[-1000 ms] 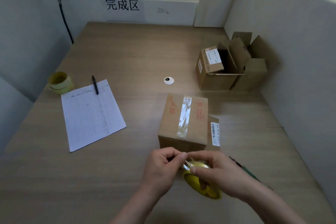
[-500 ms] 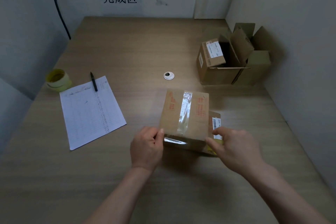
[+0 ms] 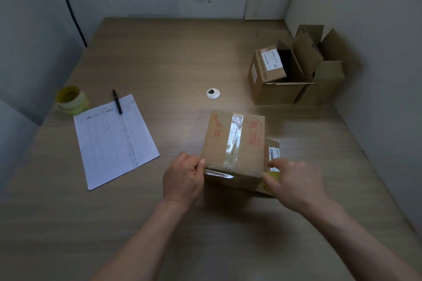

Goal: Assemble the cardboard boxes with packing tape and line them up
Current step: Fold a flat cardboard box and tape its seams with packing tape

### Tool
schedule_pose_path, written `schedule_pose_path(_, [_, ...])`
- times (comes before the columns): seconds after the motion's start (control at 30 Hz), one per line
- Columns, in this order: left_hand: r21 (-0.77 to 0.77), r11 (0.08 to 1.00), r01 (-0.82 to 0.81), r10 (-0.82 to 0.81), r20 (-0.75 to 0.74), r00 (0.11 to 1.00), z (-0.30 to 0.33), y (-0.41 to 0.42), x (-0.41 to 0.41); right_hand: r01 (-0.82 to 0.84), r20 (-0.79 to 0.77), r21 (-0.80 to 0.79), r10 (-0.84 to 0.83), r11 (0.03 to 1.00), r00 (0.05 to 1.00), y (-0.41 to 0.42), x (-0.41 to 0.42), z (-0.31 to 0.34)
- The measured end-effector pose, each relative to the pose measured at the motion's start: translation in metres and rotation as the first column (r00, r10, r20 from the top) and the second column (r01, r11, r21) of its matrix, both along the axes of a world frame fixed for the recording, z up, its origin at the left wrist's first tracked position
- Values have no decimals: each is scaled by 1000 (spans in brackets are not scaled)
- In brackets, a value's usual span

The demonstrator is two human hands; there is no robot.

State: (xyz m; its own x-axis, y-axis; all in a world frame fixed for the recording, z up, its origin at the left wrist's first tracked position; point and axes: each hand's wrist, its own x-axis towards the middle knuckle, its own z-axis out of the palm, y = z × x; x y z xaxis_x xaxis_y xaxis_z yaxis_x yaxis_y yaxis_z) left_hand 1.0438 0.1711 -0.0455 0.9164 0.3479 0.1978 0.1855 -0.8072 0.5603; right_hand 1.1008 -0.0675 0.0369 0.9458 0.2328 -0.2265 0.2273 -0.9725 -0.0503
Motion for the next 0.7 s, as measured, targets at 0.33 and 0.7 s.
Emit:
schedule_pose_path(0.33, [-2,1000,-10,9,-201,979,-3,4,5,-39,-52,-8,38,999,998,-3,3,-14])
schedule_pose_path(0.7, [-126,833,539,-552,-117,826,-18,13,39,-239,-114,132,254,962,961,-12,8,-39])
